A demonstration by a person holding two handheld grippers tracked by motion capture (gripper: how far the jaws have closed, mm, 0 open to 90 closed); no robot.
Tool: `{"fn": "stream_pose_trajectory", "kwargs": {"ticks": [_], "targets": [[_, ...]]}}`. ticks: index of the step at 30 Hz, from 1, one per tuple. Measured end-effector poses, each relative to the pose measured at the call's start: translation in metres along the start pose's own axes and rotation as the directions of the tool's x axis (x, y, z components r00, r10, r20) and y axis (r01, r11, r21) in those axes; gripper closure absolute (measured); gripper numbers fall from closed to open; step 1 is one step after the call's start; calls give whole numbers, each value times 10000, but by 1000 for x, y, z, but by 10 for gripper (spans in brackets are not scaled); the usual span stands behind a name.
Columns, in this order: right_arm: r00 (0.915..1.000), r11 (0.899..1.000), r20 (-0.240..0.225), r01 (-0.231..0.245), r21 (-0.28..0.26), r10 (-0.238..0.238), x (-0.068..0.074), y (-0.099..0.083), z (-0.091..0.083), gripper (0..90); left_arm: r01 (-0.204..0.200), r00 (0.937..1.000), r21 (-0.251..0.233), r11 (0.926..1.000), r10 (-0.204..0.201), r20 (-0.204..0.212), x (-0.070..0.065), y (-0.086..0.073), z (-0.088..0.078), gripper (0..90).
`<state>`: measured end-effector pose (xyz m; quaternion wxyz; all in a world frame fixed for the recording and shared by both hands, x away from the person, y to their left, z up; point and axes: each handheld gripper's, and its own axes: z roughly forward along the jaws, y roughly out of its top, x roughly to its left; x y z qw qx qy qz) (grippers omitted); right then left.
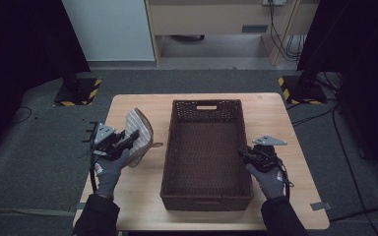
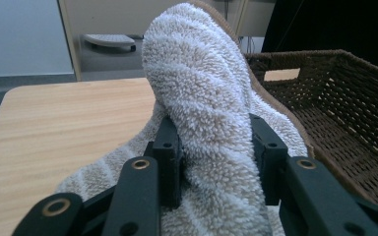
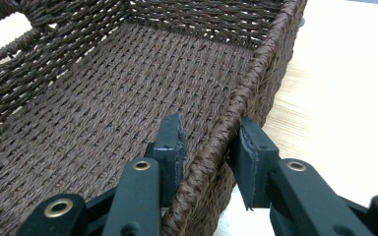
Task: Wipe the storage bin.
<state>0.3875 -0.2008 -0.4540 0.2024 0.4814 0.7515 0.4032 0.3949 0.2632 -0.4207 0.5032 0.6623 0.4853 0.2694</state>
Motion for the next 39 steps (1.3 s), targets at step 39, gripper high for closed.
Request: {"fn": "stream_pose_trajectory", "kwargs": {"ticks": [39], "targets": [[9999, 9994, -84, -62, -330, 59, -8, -11, -11, 677, -519, 9942, 703, 9962, 449, 973, -19, 12, 141, 618]]}}
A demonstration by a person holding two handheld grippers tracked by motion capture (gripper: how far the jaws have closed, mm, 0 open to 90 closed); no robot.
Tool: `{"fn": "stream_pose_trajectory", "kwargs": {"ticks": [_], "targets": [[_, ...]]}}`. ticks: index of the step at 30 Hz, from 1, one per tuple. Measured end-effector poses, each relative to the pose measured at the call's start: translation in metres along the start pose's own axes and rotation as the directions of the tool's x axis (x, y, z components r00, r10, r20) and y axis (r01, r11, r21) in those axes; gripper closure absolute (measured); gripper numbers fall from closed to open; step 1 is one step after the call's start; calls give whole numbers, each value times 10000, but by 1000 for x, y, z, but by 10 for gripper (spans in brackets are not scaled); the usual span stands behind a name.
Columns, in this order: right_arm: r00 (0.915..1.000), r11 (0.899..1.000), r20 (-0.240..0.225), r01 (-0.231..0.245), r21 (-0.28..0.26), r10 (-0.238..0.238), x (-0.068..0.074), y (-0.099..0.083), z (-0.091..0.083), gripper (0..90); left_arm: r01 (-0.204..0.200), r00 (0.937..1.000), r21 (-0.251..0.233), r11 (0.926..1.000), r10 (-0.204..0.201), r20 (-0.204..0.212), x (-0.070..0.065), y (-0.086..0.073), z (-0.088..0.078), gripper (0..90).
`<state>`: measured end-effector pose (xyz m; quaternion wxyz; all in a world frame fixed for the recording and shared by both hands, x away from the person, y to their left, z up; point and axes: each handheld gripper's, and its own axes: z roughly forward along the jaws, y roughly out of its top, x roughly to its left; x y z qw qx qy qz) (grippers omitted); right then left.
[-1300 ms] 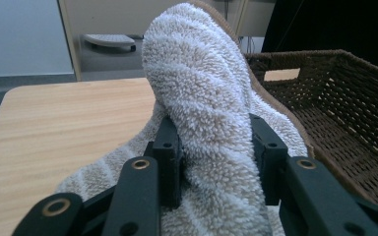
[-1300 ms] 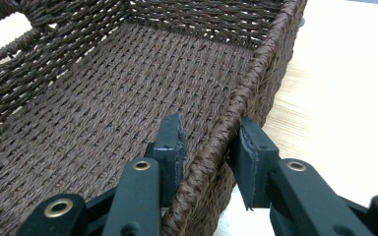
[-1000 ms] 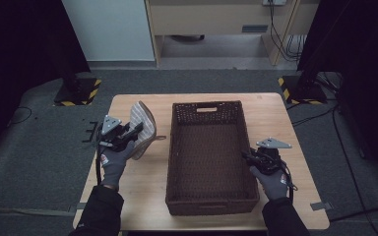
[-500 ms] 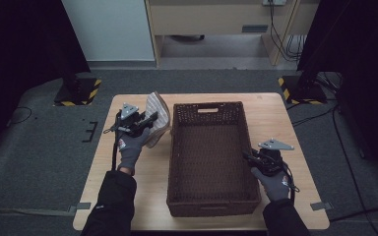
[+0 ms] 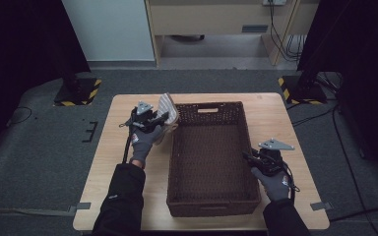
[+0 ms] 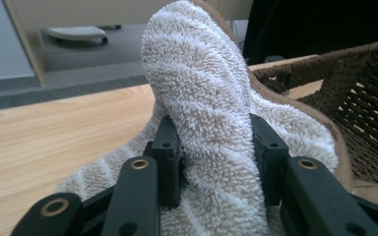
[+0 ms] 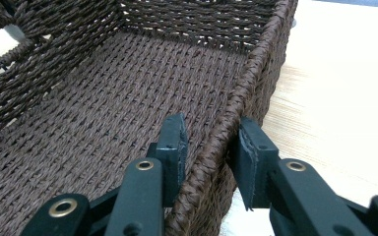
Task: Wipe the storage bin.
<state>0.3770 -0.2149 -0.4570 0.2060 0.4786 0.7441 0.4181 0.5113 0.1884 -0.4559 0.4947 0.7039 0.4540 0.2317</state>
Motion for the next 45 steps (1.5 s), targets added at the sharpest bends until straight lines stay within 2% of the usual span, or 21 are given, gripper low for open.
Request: {"fn": "stream_pose_trajectory", "kwargs": {"ticks": [5, 7, 10, 14, 18, 20, 22, 24, 27, 28, 30, 32, 34, 36, 39, 43, 45], "targets": [[10000, 10000, -3, -31, -1, 31, 0, 0, 0, 674, 2, 10000, 304, 9995, -2, -13, 1, -6, 15, 619], [10000, 10000, -3, -33, 3, 33, 0, 0, 0, 674, -121, 9999, 570, 9983, 121, -4, 2, -11, 21, 618], [10000, 10000, 3, -25, 7, 25, 0, 0, 0, 674, 53, 10000, 700, 9975, -58, 70, 3, -18, 27, 618], [10000, 10000, 8, -31, 5, 31, 0, 0, 0, 674, -97, 10000, 1374, 9905, 92, 39, 1, -32, 36, 619], [10000, 10000, -1, -48, 11, 48, 0, 0, 0, 674, 73, 9999, 1771, 9842, -89, 85, 0, -50, 45, 619], [10000, 10000, -4, -45, 13, 45, 0, 0, 0, 674, 228, 9996, 1783, 9837, -256, 134, 1, -52, 45, 619], [10000, 10000, -6, -34, 10, 34, 0, 0, 0, 674, 224, 9995, 1888, 9818, -261, 174, 3, -48, 41, 619], [10000, 10000, 2, -29, 11, 29, 0, 0, 0, 674, 377, 9987, 1682, 9850, -428, 270, 5, -43, 34, 620], [10000, 10000, 6, -31, 10, 31, 0, 0, 0, 674, 728, 9958, 806, 9941, -770, 499, 11, -28, 14, 621], [10000, 10000, 5, -33, 12, 33, 0, 0, 0, 673, 853, 9939, 348, 9957, -875, 673, 14, -21, 4, 620], [10000, 10000, 9, -39, 12, 39, 0, 0, 0, 674, 1140, 9886, -415, 9926, -1091, 1040, 17, -10, -9, 620], [10000, 10000, 0, -44, 13, 44, 0, 0, 0, 674, 1074, 9872, -600, 9924, -993, 1246, 18, -2, -15, 618], [10000, 10000, 2, -48, 12, 48, 0, 0, 0, 674, 666, 9918, -364, 9971, -622, 1115, 15, 0, -13, 617], [10000, 10000, 9, -29, 7, 29, 0, 0, 0, 674, 550, 9920, -147, 9984, -530, 1149, 13, -4, -8, 616], [10000, 10000, -7, -44, 1, 44, 0, 0, 0, 673, 209, 9948, 438, 9988, -251, 984, 8, -16, 5, 615], [10000, 10000, -24, -46, 6, 46, 0, 0, 0, 672, -49, 9961, 1144, 9934, -52, 879, 3, -34, 20, 614], [10000, 10000, -25, -55, 8, 55, 0, 0, 0, 672, -285, 9969, 1671, 9855, 157, 775, -1, -44, 28, 613]]}}
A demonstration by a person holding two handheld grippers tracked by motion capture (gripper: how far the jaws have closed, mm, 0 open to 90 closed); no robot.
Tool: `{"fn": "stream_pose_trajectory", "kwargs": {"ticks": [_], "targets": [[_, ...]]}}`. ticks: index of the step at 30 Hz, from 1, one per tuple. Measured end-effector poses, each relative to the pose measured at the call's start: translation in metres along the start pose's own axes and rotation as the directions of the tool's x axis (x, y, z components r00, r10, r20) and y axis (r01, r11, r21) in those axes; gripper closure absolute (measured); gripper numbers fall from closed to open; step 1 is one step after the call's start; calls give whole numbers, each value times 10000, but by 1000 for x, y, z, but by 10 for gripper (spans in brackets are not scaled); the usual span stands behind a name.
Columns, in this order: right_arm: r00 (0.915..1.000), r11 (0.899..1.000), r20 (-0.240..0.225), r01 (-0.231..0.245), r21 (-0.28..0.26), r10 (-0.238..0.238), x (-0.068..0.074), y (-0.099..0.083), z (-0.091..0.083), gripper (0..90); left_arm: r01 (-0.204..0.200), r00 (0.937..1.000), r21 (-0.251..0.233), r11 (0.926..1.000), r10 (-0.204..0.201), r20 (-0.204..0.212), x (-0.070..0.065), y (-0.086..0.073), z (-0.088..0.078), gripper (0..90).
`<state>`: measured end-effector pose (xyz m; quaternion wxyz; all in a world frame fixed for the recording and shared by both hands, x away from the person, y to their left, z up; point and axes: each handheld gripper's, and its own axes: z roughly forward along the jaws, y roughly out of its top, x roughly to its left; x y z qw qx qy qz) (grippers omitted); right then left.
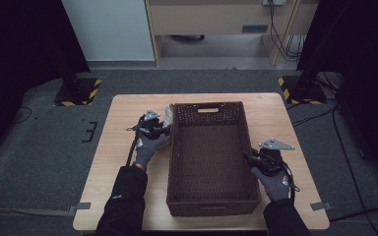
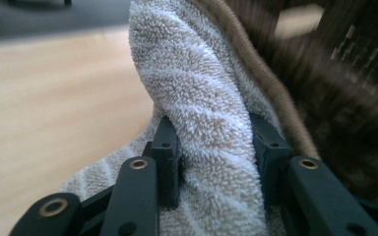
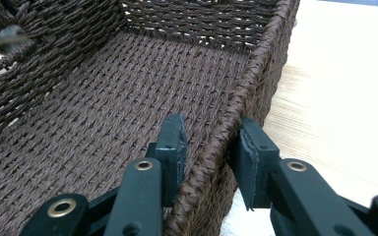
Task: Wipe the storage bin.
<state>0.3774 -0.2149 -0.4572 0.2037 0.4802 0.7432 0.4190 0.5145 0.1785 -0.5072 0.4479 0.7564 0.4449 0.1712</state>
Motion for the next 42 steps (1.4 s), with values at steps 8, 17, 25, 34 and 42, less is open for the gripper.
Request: {"fn": "stream_pose_trajectory", "kwargs": {"ticks": [8, 17, 25, 34, 42], "targets": [[9999, 10000, 170, 32, 63, -33, 2, 0, -1, 690, 262, 9996, -87, 9996, -261, 104, 2, 1, -15, 611], [9970, 9998, 767, -54, 172, 41, 8, 6, 5, 715, 155, 9989, -1419, 9898, -89, 468, 1, 20, -72, 611], [9983, 9999, 573, -100, 21, 99, 5, 5, 6, 705, -204, 9965, -1332, 9909, 310, 781, -13, 13, -70, 611], [9986, 9999, 518, -111, -3, 111, 5, 5, 6, 700, -413, 9969, 418, 9983, 384, 687, -14, -26, -32, 611], [9987, 10000, 508, -76, 9, 75, 5, 5, 6, 696, 234, 9966, -147, 9996, -221, 800, -10, -20, -47, 606]]}}
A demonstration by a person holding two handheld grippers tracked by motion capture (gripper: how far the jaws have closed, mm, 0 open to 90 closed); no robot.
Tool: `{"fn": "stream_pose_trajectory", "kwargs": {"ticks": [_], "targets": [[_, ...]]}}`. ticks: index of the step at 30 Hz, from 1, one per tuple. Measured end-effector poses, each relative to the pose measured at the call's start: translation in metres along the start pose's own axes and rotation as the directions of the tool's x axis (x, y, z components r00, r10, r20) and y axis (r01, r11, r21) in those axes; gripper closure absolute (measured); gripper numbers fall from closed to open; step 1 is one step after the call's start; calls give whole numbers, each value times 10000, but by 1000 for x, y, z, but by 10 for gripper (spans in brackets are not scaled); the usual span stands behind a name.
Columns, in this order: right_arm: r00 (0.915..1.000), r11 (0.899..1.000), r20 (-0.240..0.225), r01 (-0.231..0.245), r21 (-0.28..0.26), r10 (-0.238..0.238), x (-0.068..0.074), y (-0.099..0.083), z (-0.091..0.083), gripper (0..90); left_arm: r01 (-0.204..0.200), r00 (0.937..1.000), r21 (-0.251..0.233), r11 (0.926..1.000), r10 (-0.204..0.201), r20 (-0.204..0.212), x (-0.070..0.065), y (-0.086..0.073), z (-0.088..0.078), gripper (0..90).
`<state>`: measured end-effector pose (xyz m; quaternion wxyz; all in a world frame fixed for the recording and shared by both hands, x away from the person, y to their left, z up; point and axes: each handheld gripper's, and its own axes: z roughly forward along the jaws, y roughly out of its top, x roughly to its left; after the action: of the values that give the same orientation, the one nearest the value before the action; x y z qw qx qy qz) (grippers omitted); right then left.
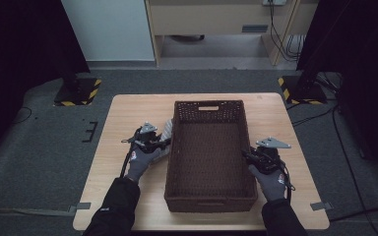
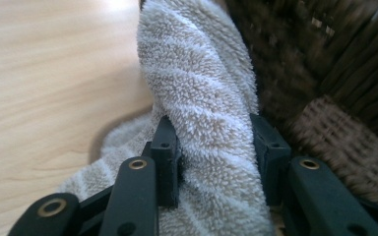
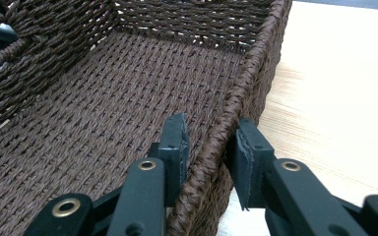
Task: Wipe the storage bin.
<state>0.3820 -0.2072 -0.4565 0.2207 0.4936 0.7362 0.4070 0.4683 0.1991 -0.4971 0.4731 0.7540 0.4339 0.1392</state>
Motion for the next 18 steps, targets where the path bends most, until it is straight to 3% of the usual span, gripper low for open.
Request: {"fn": "stream_pose_trajectory", "kwargs": {"ticks": [4, 7, 9, 15, 18], "targets": [[10000, 10000, -23, -20, 10, 20, 0, 0, 0, 689, 178, 9995, -1171, 9930, -146, 281, -3, 18, -26, 605], [10000, 10000, -51, -32, 25, 32, 0, 0, 0, 687, 60, 9991, -1672, 9859, 11, 425, -9, 27, -41, 605], [10000, 10000, -43, -22, 19, 22, 0, 0, 0, 687, -111, 9992, -1617, 9868, 172, 363, -11, 27, -42, 604], [10000, 10000, -69, -11, 9, 11, -1, 0, 0, 685, -7, 9994, -970, 9953, 40, 340, -7, 14, -26, 606], [9999, 10000, -92, -44, 7, 44, -1, 0, 0, 684, -185, 9996, -265, 9995, 190, 193, -5, 3, -14, 606]]}}
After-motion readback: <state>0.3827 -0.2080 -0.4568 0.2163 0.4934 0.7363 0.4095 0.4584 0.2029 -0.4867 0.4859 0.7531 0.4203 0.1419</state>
